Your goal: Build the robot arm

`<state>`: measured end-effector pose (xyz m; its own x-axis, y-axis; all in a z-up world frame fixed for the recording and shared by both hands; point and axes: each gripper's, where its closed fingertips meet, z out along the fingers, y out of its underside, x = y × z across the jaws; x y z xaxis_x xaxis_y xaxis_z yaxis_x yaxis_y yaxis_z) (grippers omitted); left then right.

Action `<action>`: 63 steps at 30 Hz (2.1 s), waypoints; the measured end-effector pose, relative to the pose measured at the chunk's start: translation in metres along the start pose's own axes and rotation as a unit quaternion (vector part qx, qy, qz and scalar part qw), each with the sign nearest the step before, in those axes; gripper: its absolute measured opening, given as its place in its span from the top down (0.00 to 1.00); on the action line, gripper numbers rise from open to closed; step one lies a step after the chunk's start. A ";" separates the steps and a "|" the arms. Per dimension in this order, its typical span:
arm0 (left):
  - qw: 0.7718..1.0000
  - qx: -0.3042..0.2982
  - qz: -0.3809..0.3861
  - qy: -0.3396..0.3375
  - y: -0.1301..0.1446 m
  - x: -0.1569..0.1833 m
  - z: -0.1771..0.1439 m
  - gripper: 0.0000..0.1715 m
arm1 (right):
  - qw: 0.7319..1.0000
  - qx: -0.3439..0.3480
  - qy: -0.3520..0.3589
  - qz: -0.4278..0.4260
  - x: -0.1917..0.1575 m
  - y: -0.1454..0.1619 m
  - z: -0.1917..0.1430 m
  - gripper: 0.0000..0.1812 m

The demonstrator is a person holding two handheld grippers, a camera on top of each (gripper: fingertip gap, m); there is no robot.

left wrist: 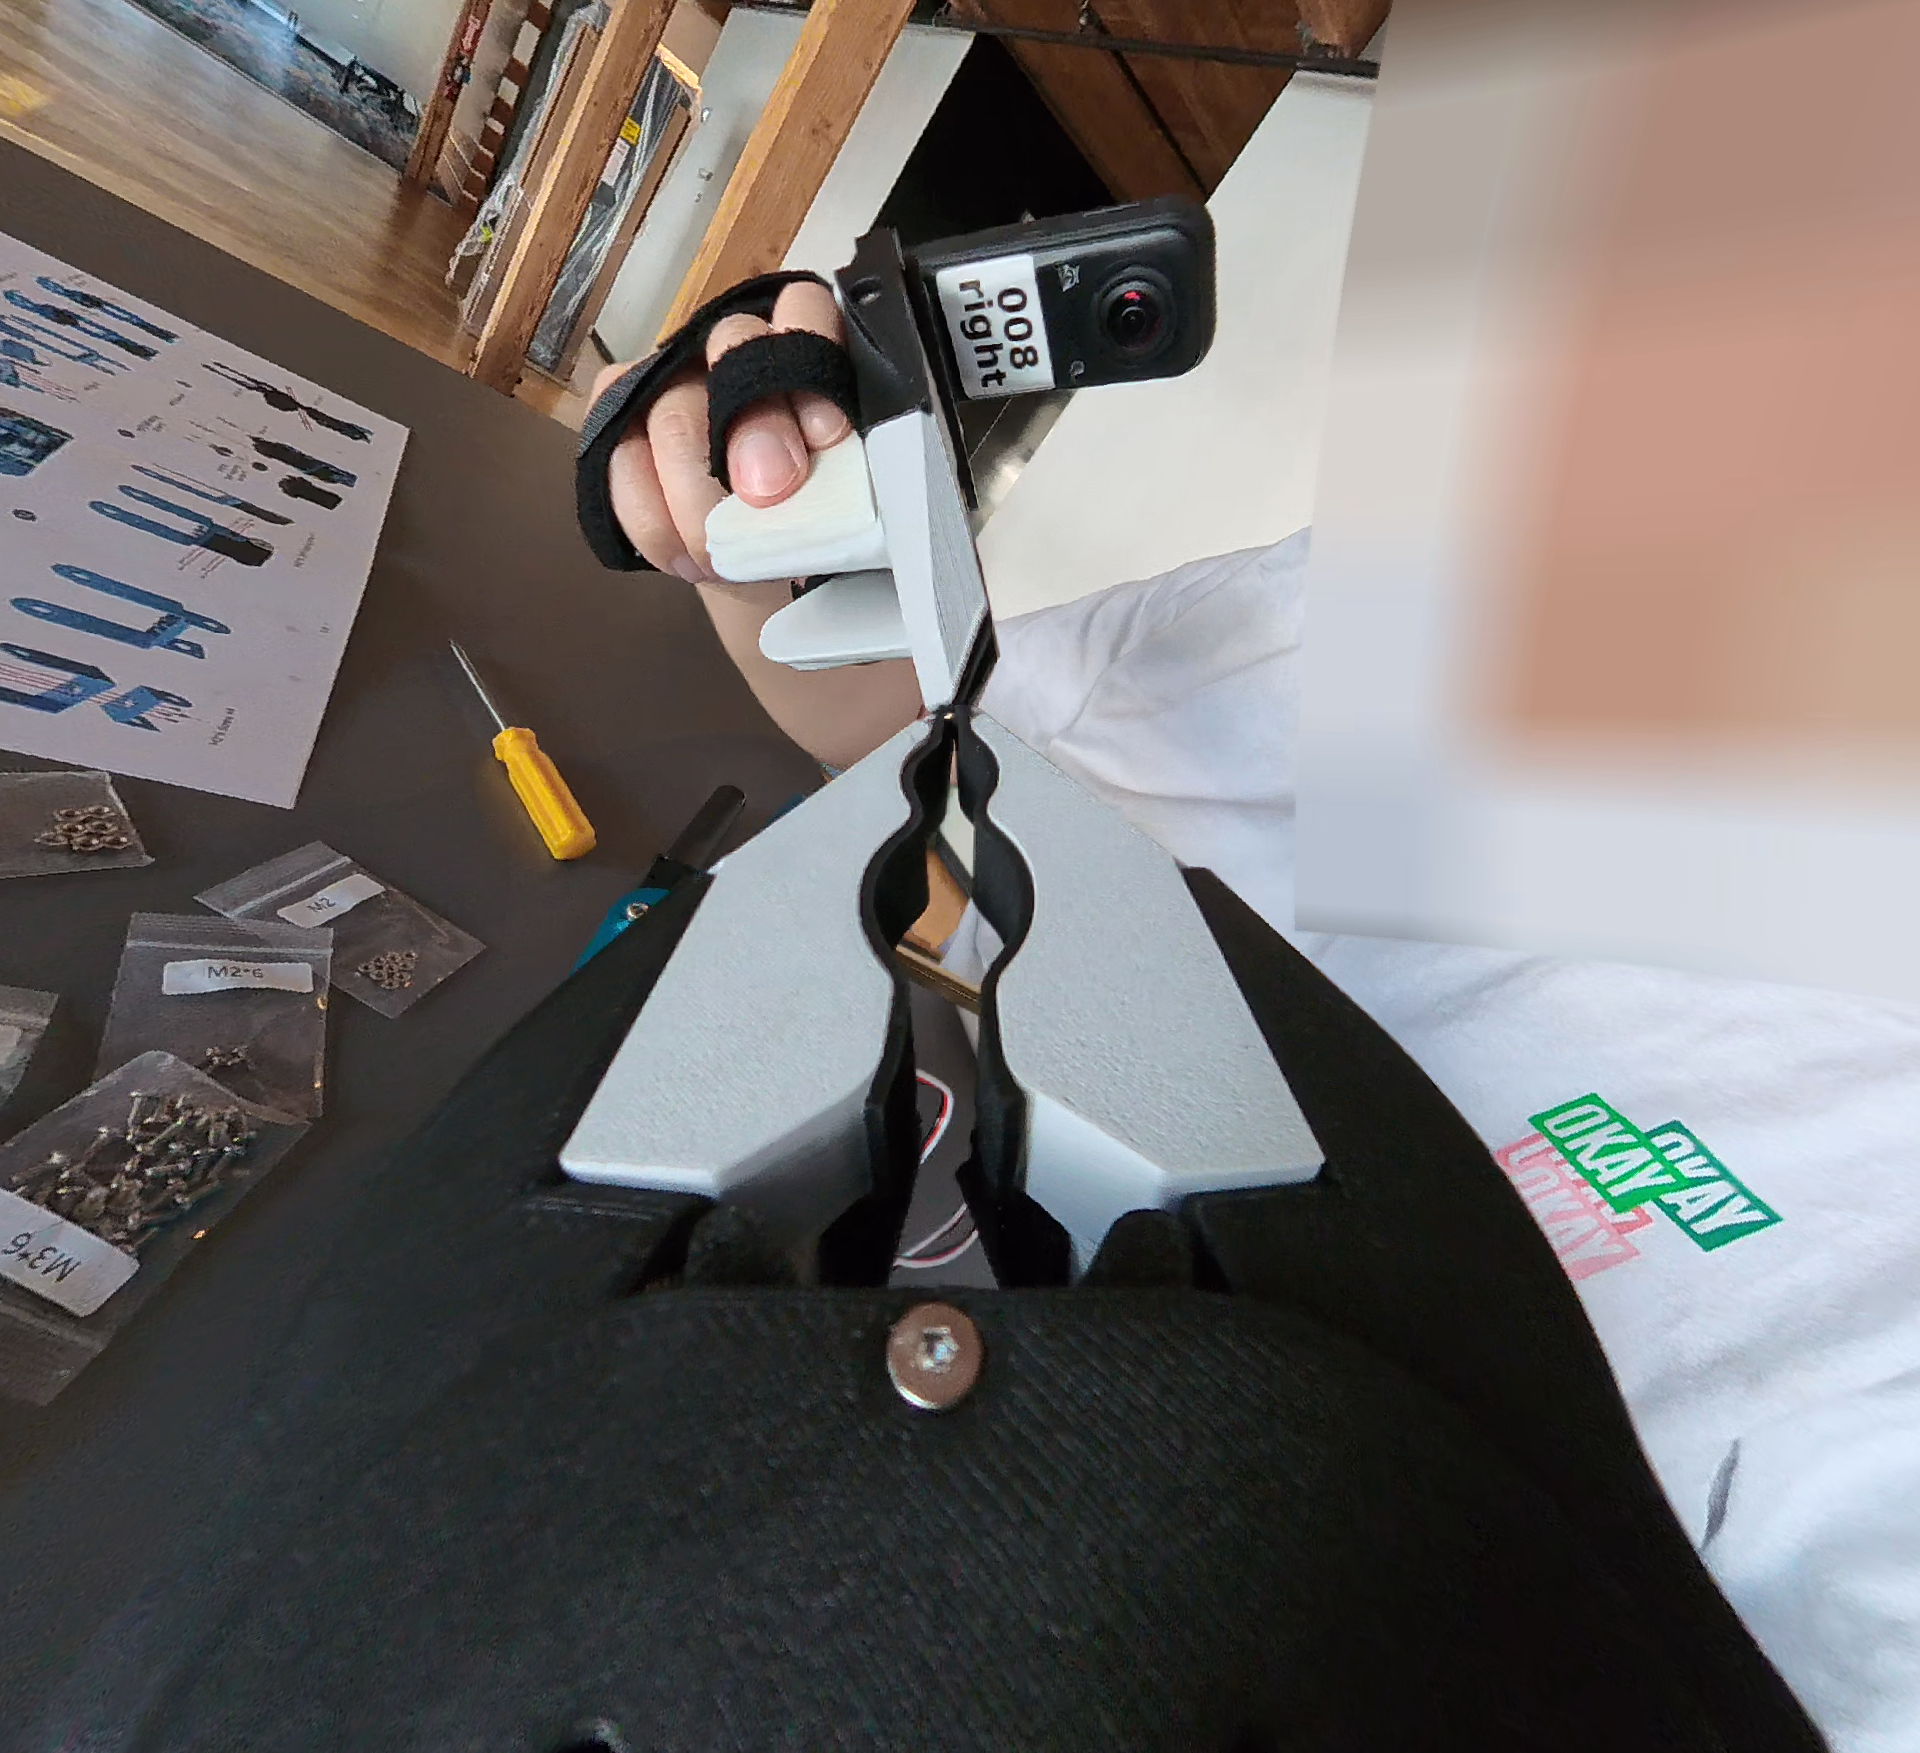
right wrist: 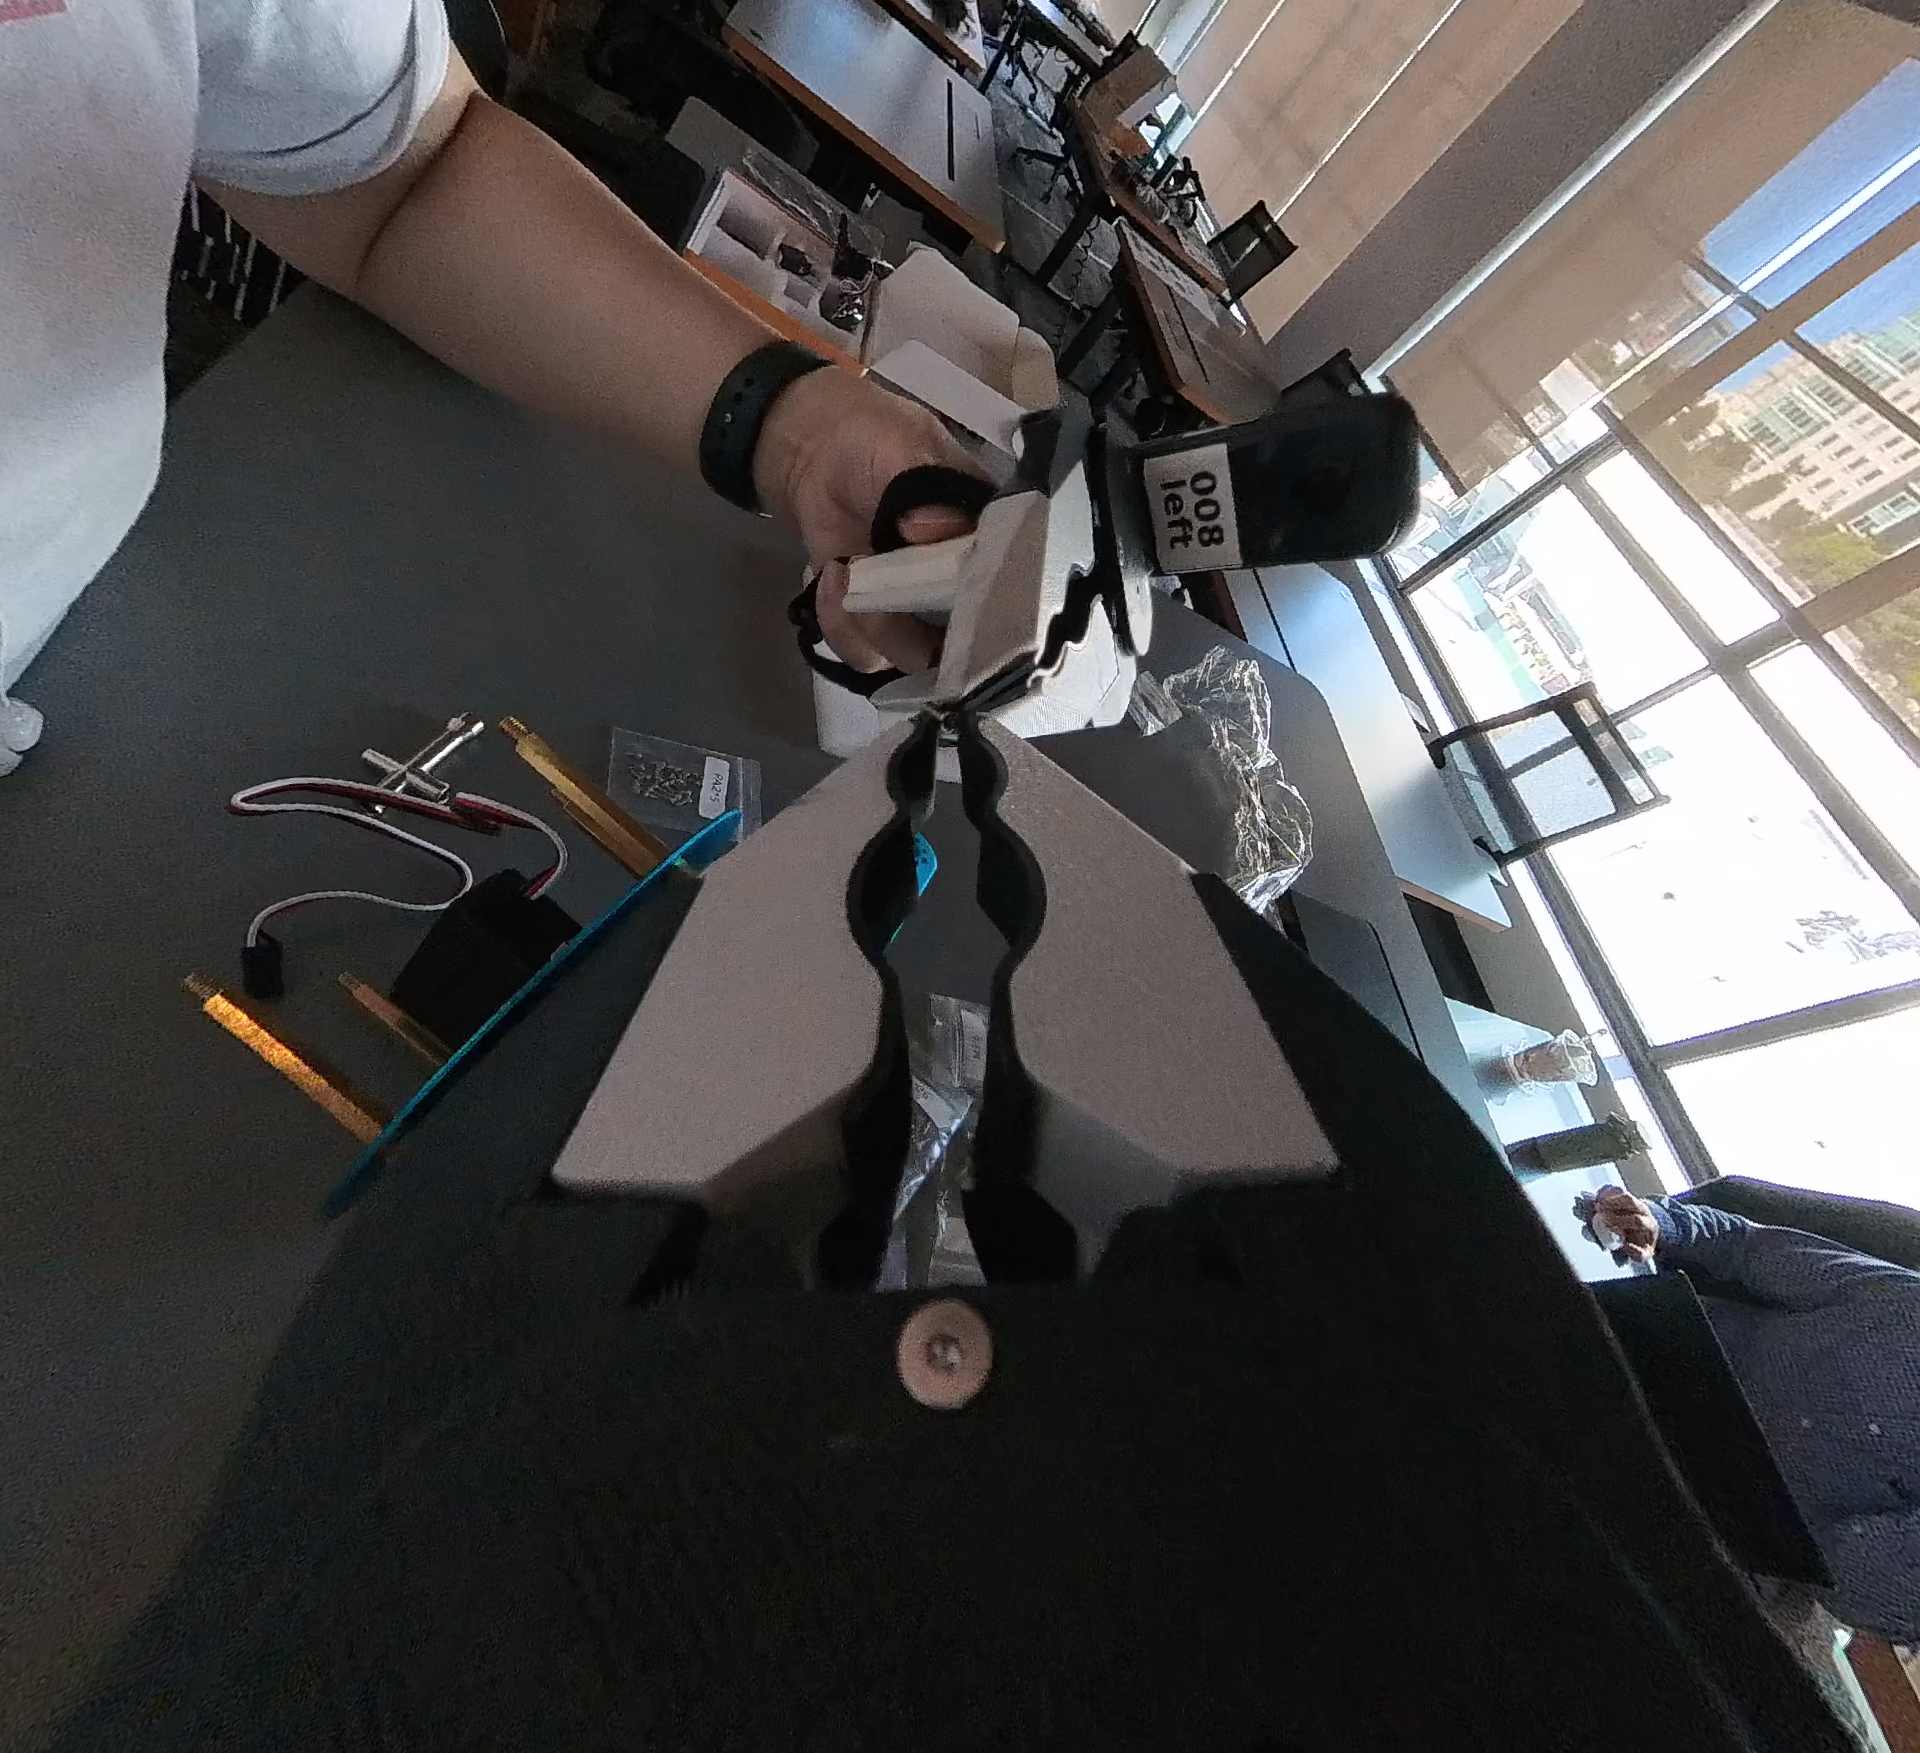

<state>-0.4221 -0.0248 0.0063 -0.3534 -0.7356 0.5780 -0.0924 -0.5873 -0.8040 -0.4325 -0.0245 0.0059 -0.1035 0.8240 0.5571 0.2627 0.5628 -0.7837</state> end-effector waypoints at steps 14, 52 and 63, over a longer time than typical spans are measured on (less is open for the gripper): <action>0.996 0.062 -0.053 -0.031 -0.013 -0.024 -0.008 0.97 | 0.995 -0.016 0.095 -0.007 0.008 0.011 -0.001 1.00; 0.997 -0.058 0.057 -0.019 0.018 0.007 0.018 1.00 | 0.943 0.125 -0.178 0.253 -0.012 -0.008 -0.016 0.93; 0.997 -0.053 0.059 -0.016 0.016 0.008 0.019 1.00 | 0.941 0.116 -0.190 0.255 -0.016 -0.007 -0.010 0.98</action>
<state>-0.4092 -0.0464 0.0002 -0.3389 -0.8086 0.4810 -0.1511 -0.4578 -0.8761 -0.4235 -0.0418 0.0051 -0.3683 0.9296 -0.0108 0.1587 0.0514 -0.9860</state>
